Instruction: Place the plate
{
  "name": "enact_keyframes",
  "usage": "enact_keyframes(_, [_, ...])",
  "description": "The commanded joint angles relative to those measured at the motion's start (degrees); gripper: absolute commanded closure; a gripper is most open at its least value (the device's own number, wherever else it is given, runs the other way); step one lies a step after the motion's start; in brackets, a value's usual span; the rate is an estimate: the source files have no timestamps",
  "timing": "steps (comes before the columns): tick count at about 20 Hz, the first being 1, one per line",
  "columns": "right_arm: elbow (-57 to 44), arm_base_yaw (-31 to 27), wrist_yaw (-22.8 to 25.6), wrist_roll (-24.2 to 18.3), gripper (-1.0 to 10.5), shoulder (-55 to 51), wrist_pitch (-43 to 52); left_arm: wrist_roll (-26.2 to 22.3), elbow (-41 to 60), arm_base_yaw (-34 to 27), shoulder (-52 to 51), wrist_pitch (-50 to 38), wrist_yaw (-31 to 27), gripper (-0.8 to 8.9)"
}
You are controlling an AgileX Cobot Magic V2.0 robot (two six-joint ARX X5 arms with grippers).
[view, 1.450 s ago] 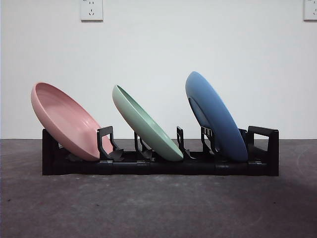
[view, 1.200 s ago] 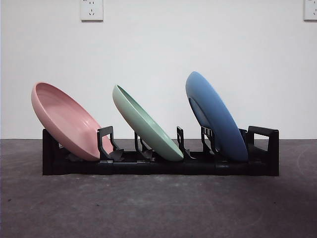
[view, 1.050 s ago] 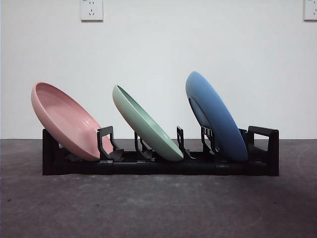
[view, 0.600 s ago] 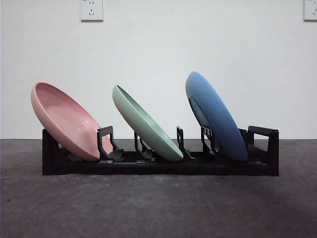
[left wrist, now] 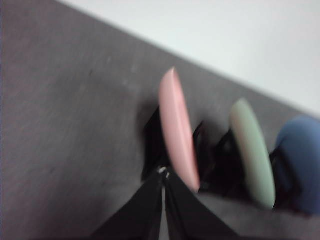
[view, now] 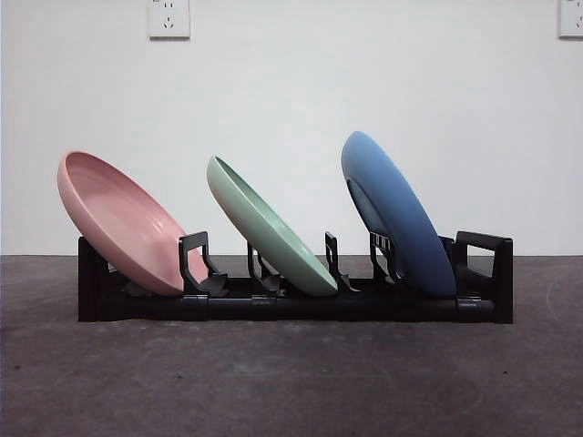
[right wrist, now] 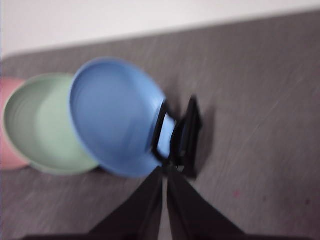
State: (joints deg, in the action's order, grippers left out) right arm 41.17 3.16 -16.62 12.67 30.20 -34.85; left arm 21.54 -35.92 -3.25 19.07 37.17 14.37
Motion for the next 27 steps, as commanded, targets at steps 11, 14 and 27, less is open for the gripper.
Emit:
enact_keyframes(11, [14.34,0.09,-3.28,-2.82,9.3,18.19,-18.25,-14.51,-17.73,0.63,21.27,23.96,0.74,7.32])
enact_keyframes(14, [14.34,0.09,-3.26,-6.56,8.5,21.00,-20.20,-14.43,-18.03,0.70,24.00,24.35,0.74,5.30])
enact_keyframes(27, [36.06,12.00,-5.84,-4.39,6.8,43.65,-23.23,-12.68,-18.03,0.70,24.20,22.80,0.76,5.32])
